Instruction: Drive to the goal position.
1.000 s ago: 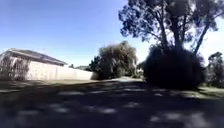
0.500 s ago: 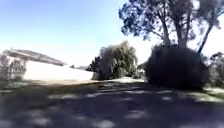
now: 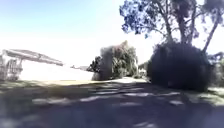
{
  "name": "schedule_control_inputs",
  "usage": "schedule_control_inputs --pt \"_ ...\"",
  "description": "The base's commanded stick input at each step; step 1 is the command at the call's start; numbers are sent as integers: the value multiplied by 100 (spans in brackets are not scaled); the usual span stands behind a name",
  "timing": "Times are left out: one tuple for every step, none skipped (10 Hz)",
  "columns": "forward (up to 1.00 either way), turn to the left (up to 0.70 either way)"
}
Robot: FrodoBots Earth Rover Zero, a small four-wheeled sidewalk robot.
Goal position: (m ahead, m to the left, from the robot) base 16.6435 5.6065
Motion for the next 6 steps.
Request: schedule_control_inputs --pt "100 0" --pt "100 -7" --pt "100 -20" --pt "100 -33" --pt "100 0" --pt "100 0"
